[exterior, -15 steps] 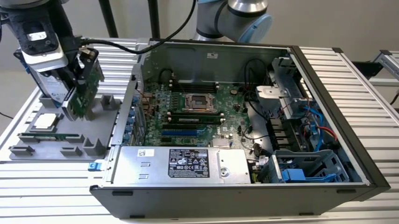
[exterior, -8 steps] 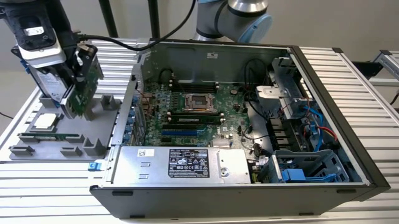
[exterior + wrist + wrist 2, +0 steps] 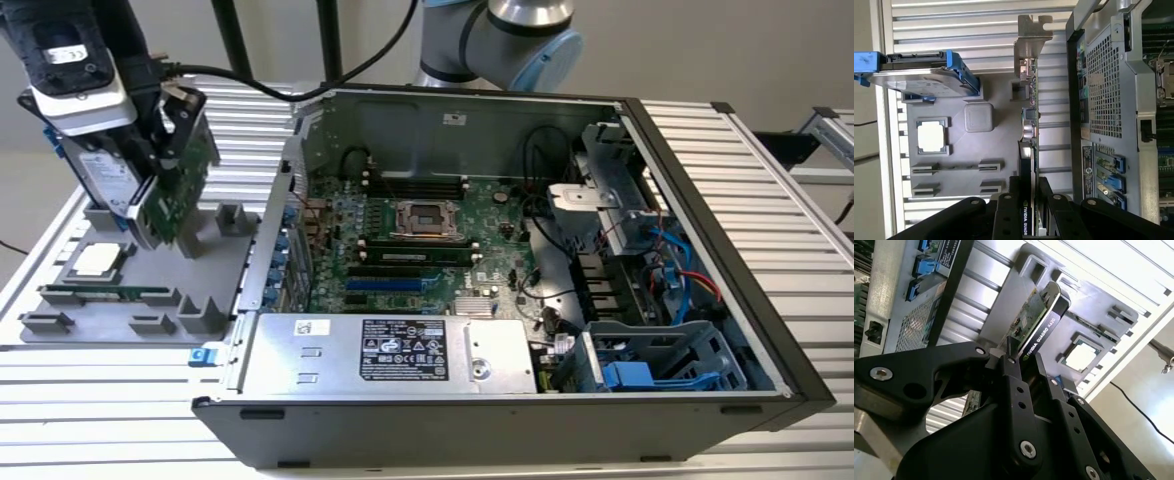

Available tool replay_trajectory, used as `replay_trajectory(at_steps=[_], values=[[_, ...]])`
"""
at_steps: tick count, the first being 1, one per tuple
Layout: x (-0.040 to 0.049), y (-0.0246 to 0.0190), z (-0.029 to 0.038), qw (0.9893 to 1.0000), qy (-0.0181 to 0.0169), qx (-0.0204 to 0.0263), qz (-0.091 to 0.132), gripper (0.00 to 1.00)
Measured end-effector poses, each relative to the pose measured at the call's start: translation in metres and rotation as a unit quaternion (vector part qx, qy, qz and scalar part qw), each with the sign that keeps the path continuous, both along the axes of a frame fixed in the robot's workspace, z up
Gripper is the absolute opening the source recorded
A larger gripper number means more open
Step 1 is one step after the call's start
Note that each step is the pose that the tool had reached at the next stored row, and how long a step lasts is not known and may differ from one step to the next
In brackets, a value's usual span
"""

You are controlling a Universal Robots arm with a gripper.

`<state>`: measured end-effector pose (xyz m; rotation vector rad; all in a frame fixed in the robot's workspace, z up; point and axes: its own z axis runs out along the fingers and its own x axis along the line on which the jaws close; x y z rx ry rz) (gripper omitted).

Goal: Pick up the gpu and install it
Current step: 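Pick up the gpu and move the gpu toward the slot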

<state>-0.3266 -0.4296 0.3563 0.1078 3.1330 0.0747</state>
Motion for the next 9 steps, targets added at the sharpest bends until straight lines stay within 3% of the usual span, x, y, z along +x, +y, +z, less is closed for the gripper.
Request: replay_trajectory(at_steps=[9], values=[[0.0, 0.0, 0.0072, 1.0, 0.0, 0.0, 0.0, 0.0]])
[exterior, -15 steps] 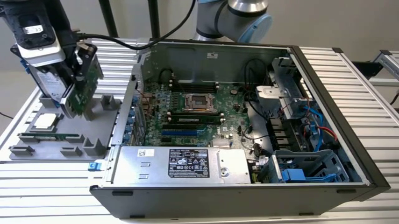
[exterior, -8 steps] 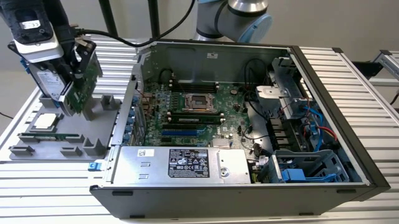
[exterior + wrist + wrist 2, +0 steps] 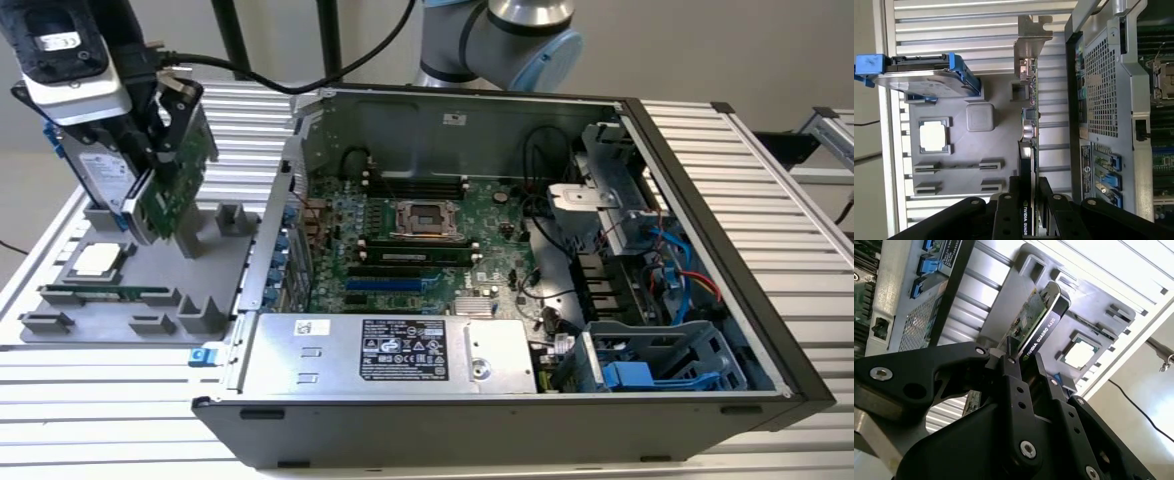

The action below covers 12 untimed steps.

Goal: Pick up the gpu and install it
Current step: 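Pick up the gpu and move the gpu toward the slot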

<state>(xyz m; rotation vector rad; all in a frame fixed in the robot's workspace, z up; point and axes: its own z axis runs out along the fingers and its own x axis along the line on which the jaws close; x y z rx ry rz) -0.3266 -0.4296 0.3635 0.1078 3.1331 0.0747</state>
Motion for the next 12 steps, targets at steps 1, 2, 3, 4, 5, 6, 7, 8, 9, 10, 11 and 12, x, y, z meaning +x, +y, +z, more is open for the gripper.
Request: replay_trajectory(at_steps=[1, 2, 3, 4, 5, 6, 7, 8, 9, 10, 11, 12], values=[[0.0, 0.0, 0.0007, 1.0, 0.0, 0.0, 0.0, 0.0], [0.0, 0.0, 0.0015, 1.0, 0.0, 0.0, 0.0, 0.0], [0.0, 0.0, 0.0023, 1.0, 0.0, 0.0, 0.0, 0.0], [0.0, 0.0, 0.003, 1.0, 0.0, 0.0, 0.0, 0.0], [0.0, 0.0, 0.0035, 1.0, -0.0001, 0.0, 0.0, 0.0], [0.0, 0.0, 0.0041, 1.0, 0.0, 0.0, 0.0, 0.0], [0.0, 0.0, 0.0046, 1.0, -0.0001, 0.0, 0.0, 0.0], [0.0, 0.0, 0.0052, 1.0, 0.0, 0.0, 0.0, 0.0], [0.0, 0.0, 0.0059, 1.0, 0.0, 0.0, 0.0, 0.0], [0.0, 0.0, 0.0064, 1.0, 0.0, 0.0, 0.0, 0.0], [0.0, 0.0, 0.0069, 1.0, -0.0001, 0.0, 0.0, 0.0], [0.0, 0.0, 0.0074, 1.0, 0.0, 0.0, 0.0, 0.0]])
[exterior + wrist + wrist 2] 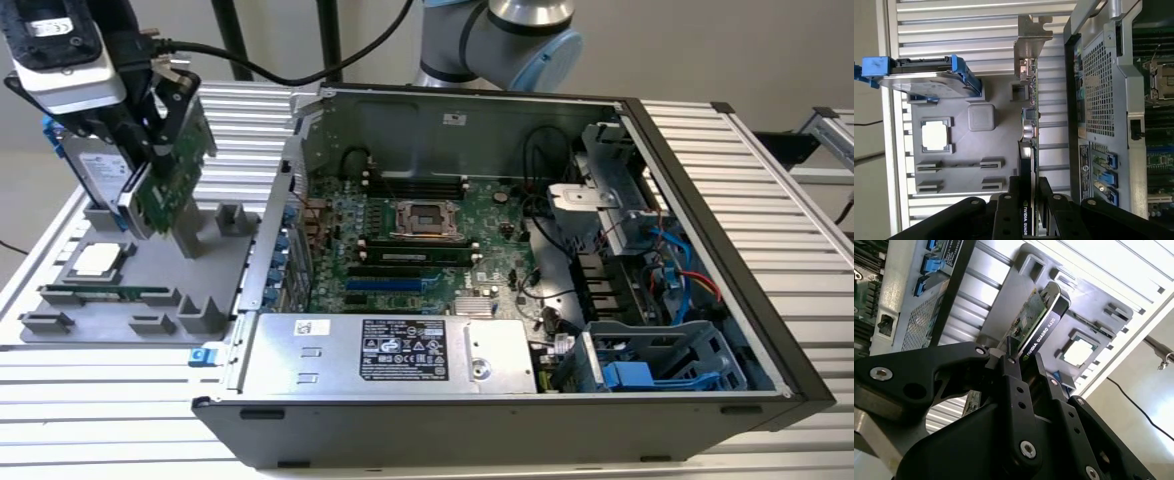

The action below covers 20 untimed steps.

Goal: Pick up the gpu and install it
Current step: 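Pick up the gpu and move the gpu toward the slot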

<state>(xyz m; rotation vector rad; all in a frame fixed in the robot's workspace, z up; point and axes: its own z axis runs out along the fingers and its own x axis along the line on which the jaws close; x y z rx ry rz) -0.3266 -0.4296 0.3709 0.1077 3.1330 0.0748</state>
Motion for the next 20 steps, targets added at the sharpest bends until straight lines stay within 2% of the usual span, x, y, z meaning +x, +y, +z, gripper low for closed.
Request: replay_trajectory(at_steps=[20], values=[[0.0, 0.0, 0.0064, 1.0, 0.0, 0.0, 0.0, 0.0]])
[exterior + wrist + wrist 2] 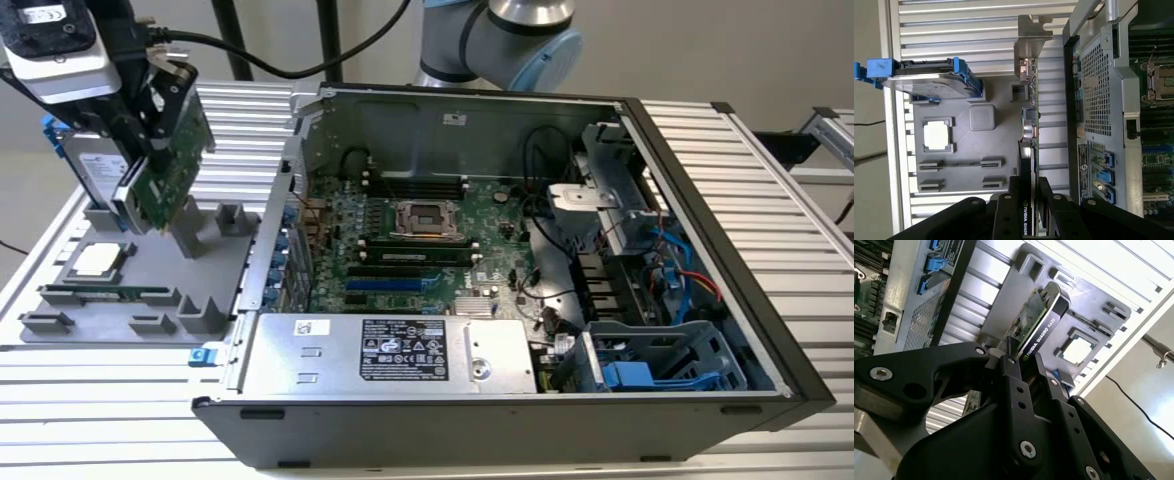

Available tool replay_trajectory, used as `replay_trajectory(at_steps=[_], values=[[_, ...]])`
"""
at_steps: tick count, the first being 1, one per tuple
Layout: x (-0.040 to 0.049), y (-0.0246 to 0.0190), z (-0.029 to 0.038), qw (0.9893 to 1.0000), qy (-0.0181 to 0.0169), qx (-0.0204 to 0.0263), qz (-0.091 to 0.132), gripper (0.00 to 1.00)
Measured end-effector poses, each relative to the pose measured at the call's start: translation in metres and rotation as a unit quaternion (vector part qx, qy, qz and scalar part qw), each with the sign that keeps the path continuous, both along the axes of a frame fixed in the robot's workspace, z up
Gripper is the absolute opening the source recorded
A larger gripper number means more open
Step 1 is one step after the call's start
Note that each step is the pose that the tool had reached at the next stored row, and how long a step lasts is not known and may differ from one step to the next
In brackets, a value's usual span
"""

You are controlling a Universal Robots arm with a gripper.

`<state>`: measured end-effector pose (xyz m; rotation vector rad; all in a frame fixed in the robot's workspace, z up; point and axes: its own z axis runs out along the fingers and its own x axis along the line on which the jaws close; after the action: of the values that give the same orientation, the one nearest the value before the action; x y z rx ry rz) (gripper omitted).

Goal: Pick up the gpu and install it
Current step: 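Pick up the gpu and move the gpu toward the slot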

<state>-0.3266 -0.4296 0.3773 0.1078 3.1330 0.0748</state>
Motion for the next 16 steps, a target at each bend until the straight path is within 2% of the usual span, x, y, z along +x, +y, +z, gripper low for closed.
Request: replay_trajectory(at_steps=[16], values=[[0.0, 0.0, 0.0023, 1.0, 0.0001, -0.0001, 0.0, 0.0]])
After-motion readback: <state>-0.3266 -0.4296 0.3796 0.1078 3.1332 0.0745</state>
